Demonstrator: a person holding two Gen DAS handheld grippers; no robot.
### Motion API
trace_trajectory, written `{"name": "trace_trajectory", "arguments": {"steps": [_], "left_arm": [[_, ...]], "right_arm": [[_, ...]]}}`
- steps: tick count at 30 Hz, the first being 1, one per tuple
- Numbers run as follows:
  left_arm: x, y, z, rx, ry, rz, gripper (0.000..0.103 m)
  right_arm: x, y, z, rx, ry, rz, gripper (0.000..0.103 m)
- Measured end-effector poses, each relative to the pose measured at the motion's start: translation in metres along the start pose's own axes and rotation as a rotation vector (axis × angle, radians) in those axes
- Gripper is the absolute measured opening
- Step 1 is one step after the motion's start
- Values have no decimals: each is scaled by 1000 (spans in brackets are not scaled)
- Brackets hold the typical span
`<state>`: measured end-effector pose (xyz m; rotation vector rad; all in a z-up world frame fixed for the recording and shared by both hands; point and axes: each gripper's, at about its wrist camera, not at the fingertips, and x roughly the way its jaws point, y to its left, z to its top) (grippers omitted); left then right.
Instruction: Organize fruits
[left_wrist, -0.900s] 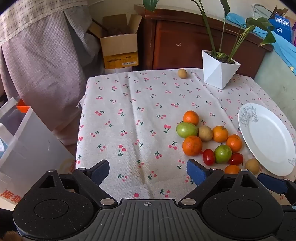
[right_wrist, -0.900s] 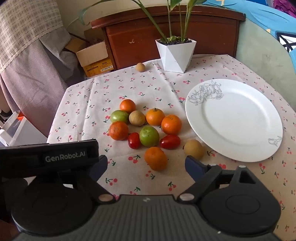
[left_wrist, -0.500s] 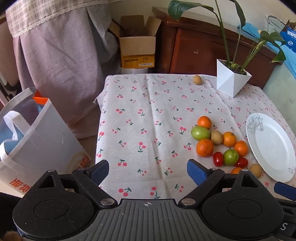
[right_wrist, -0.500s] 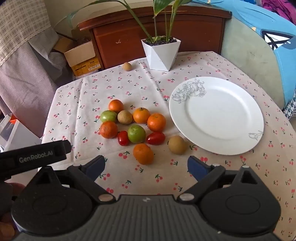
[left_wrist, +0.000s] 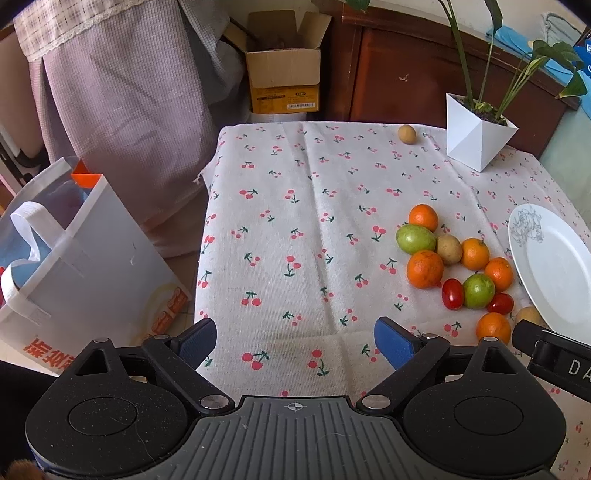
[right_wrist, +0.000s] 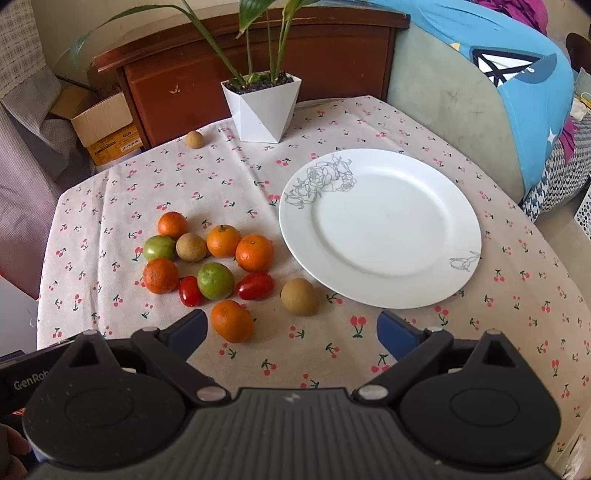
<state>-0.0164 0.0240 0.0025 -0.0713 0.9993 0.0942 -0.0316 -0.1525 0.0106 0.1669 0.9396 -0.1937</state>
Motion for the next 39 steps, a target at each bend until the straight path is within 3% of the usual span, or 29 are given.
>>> {"name": "trace_trajectory", "arguments": {"steps": [8, 39], "left_arm": [[1, -4, 3, 14, -9, 25, 94], [-1, -4, 1, 55, -74, 66, 94]], "right_arm": [[3, 5, 0, -37, 2, -41, 98], [1, 16, -2, -104, 8, -23, 99]]}}
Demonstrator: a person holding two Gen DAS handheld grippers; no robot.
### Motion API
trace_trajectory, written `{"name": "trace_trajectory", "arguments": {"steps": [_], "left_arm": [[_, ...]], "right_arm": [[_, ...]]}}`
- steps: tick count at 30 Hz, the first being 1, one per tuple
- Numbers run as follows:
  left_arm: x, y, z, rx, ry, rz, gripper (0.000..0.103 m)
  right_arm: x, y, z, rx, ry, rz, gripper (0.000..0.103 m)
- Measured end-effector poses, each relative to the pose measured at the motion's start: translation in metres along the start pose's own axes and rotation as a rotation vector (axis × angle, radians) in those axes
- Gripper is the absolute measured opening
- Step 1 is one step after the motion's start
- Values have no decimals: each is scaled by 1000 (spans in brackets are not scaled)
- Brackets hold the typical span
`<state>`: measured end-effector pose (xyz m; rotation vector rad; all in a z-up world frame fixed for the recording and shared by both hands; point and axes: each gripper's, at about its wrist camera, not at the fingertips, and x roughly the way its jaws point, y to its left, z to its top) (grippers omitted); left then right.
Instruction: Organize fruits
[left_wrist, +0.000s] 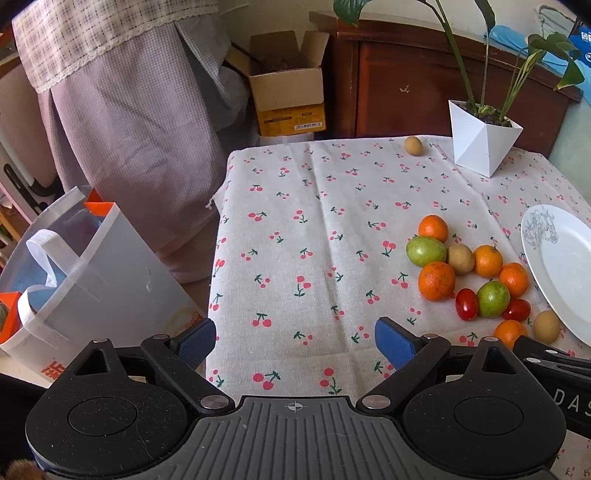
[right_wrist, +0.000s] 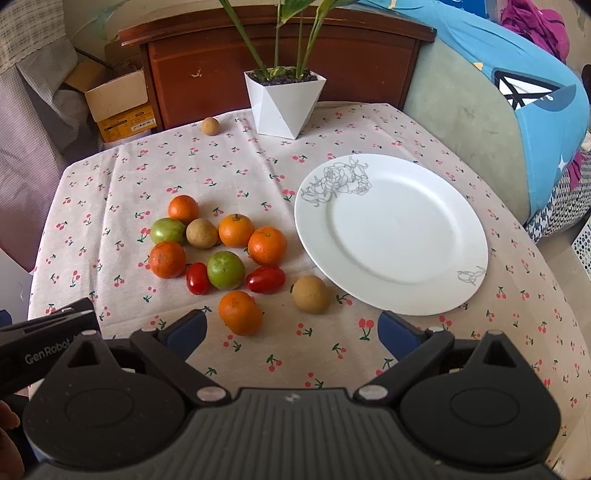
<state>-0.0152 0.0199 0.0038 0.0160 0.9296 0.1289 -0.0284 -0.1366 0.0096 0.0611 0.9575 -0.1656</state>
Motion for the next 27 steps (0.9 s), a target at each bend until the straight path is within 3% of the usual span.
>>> {"name": "trace_trajectory", "arguments": {"steps": [27], "left_arm": [[-5, -3, -1, 22, -25, -5, 94]], "right_arm": [[-5, 2, 1, -10, -19, -1, 99]]}}
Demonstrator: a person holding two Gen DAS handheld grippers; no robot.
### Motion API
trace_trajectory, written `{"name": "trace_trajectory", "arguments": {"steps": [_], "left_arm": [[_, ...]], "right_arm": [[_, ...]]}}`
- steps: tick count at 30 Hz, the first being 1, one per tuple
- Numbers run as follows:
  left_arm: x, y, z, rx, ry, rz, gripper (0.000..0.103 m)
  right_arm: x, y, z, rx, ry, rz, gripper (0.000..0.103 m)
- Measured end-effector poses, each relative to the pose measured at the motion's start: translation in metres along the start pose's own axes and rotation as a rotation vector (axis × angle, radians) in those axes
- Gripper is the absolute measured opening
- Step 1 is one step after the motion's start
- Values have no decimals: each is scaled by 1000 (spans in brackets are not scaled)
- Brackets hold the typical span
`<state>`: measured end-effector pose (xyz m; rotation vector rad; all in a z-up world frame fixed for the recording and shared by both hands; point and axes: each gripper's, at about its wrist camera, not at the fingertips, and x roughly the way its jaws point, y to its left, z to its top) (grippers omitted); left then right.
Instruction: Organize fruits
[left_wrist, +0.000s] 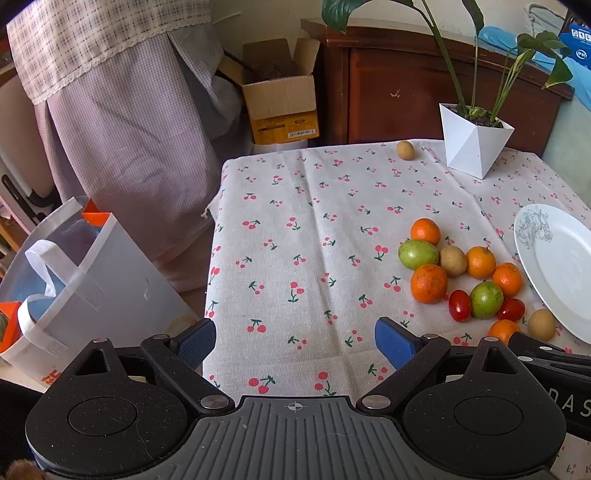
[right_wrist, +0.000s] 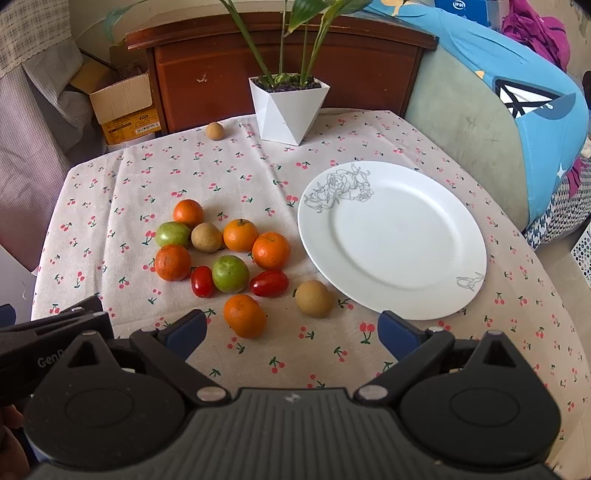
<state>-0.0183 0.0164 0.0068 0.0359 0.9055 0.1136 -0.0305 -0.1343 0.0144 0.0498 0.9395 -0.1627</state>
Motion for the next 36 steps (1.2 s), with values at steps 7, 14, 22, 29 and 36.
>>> {"name": "trace_trajectory", "arguments": {"steps": [7, 14, 22, 29, 36], "left_arm": [[-2, -1, 0, 2, -10, -1, 94], [-5, -4, 0, 4, -20, -1, 94], [-8, -6, 0, 5, -31, -1, 94], [-9, -4, 3, 3, -37, -21, 94], [-6, 27, 15, -109, -54, -12, 94]], "right_arm": [[-2, -1, 0, 2, -8, -6, 99], [-5, -1, 0, -1, -23, -18, 99], [-8, -2, 0, -2, -35, -29, 99], [-11, -6, -2, -3, -51, 5, 99], [-19, -51, -11, 126, -133, 176, 98]]}}
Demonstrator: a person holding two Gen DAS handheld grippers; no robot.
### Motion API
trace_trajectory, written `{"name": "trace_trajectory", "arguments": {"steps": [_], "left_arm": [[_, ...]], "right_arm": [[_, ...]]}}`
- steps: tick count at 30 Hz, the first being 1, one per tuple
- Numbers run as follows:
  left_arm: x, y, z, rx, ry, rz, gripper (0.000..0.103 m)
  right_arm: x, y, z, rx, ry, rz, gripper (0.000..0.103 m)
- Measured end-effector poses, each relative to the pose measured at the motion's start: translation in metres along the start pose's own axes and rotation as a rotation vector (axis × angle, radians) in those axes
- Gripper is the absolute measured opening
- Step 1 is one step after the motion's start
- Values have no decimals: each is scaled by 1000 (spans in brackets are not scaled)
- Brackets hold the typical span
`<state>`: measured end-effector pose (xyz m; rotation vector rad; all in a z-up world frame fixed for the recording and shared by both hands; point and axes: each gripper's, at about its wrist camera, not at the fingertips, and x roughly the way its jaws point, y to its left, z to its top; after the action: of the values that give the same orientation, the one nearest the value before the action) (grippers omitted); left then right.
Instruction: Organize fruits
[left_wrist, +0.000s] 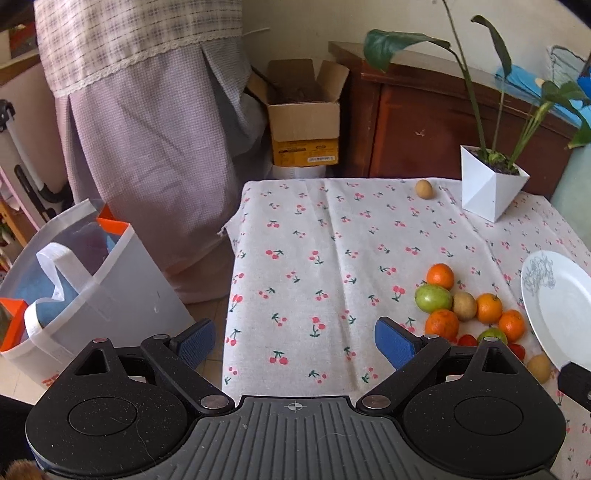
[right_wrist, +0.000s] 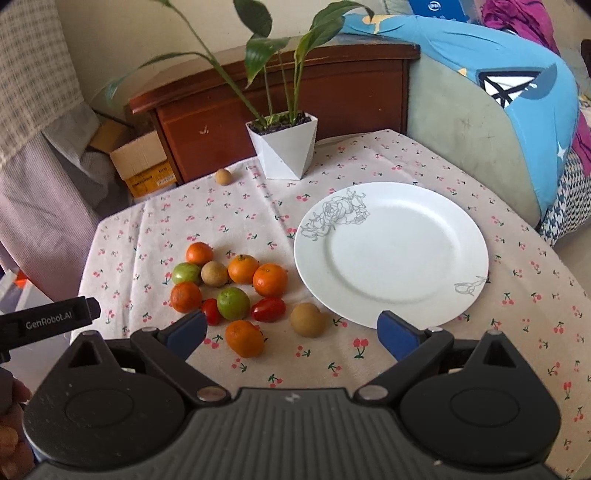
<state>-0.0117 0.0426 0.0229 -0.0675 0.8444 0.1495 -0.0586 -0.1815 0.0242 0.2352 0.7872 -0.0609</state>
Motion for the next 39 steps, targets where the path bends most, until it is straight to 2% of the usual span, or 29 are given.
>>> {"name": "trace_trajectory", "arguments": {"steps": [4, 7, 12, 17, 28, 33, 39], "left_arm": [[5, 3, -2, -25, 8, -17, 94], [6, -2, -5, -14, -1, -34, 94], [7, -11, -10, 6, 2, -65, 94], [10, -15, -12, 24, -3, -72, 94], [25, -32, -16, 52, -24, -162, 92], [32, -41, -16, 64, -32, -201, 92], [41, -52, -15, 69, -25, -235, 89]], "right_arm": [[-1, -16, -9, 35, -9, 32, 95], [3, -17, -16, 35, 1, 72, 88], [13, -11, -30, 29, 11, 130, 70], [22, -1, -34, 17, 0, 194, 58], [43, 14, -36, -30, -27, 166, 44], [50, 10, -39, 5, -8, 163, 37], [50, 11, -39, -9, -12, 164, 35]]}}
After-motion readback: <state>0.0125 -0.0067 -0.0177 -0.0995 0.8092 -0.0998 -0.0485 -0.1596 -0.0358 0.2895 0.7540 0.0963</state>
